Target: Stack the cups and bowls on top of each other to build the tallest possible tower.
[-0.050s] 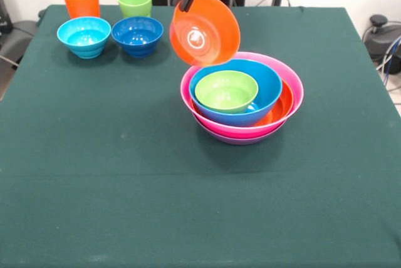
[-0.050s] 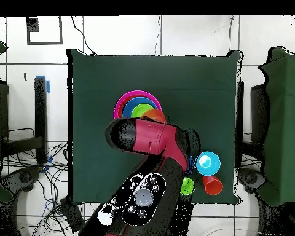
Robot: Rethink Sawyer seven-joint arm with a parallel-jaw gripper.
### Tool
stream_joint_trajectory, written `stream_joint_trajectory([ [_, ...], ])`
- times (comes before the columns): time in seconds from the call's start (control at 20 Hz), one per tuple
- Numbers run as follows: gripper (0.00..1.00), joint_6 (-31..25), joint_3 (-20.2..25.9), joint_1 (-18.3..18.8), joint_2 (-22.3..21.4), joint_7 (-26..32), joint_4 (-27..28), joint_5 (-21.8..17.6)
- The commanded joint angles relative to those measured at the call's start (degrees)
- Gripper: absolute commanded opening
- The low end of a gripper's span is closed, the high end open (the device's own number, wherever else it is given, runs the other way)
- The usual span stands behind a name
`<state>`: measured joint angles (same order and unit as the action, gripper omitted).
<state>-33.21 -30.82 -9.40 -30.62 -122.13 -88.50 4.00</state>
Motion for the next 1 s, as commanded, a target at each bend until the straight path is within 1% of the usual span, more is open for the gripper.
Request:
stream_joint_trajectory([
  [0.05, 0.0, -1.8, 3.6, -1.7, 4.5, -13.6, 2.1, 3.3],
  [0.2, 0.0, -1.8, 4.2, -1.1, 4.4, -12.6, 2.0, 3.9],
  [1.0, 0.0, -2.0, 3.1, -1.7, 4.6, -12.1, 2.1, 4.7],
])
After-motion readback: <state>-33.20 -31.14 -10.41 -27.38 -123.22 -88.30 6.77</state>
